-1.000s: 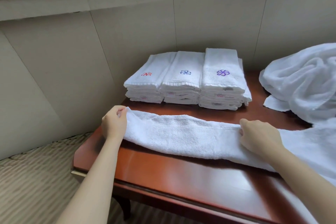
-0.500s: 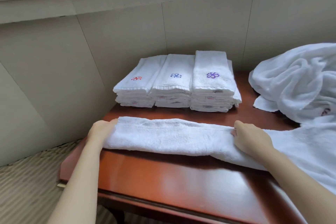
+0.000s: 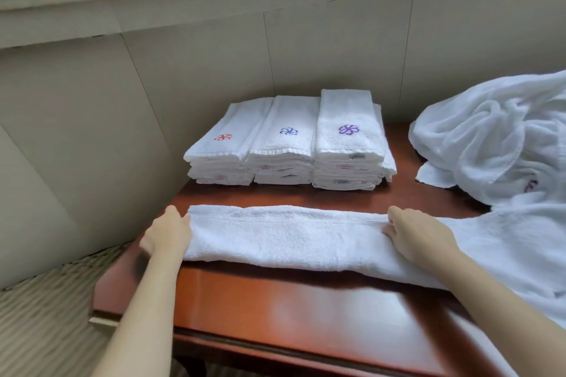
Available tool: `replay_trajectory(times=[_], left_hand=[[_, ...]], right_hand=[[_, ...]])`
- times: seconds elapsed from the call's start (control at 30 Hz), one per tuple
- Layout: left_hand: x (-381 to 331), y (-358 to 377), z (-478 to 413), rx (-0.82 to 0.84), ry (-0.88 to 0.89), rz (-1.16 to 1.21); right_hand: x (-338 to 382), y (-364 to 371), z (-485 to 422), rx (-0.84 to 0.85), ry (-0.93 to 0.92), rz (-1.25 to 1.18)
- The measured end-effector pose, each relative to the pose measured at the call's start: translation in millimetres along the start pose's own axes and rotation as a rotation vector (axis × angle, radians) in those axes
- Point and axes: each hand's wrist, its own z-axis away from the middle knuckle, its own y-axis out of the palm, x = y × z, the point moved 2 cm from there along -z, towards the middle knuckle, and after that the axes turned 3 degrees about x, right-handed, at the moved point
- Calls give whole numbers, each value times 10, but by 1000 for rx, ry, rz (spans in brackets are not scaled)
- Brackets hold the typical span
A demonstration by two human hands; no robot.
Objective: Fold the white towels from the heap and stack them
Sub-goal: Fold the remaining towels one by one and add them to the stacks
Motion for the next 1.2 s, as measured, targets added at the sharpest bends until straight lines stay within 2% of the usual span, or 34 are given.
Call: replay_trajectory(times=[0.1, 0.2, 0.27, 0.4, 0.47, 0.53, 0.6, 0.63, 0.73, 0.77, 0.8, 0.83, 0.93, 0.97, 1.07, 1.13, 1.17, 1.2], left_hand=[[-21, 11, 14, -51, -51, -9], [-170, -29, 80, -97, 8, -125], [-387, -22, 158, -53, 140, -189], [-966, 199, 561, 200, 484, -187], [-1193, 330, 798, 257, 550, -197], [-1348, 397, 950, 231, 598, -225], [-1442, 408, 1015, 221, 627, -176], [-1477, 407, 1031, 228, 642, -118], [-1572, 408, 1114, 300, 723, 68], [-1594, 422, 1149, 330, 758, 84], [-1606, 443, 1183, 345, 790, 66], [-1608, 468, 1211, 343, 815, 29], [-1570, 510, 1222, 317, 845, 22], [-1566, 501, 1207, 310, 846, 60], [-1557, 467, 1167, 288, 846, 134], [-1562, 441, 1192, 258, 857, 190], [-1570, 422, 1216, 237, 873, 233], [-1576, 405, 1238, 220, 893, 267]], right_hand=[[-53, -80, 49, 92, 10, 34], [-196, -185, 144, 151, 30, 79], [-314, -260, 238, 204, 53, 109], [-588, -414, 405, 402, 147, 94], [-742, -529, 508, 482, 187, 76], [-921, -628, 633, 504, 216, 82], [-1112, -709, 742, 398, 284, 90], [-1199, -755, 769, 269, 331, 78], [-1388, -860, 677, -273, 390, 68], [-1398, -856, 612, -408, 374, 109], [-1404, -809, 550, -474, 359, 146], [-1398, -733, 501, -453, 364, 179], [-1454, -380, 416, -210, 476, 265], [-1477, -323, 406, -202, 502, 276], [-1413, -430, 410, -434, 484, 246], [-1288, -522, 417, -642, 336, 216], [-1205, -538, 436, -684, 224, 196], [-1117, -516, 447, -647, 126, 174]])
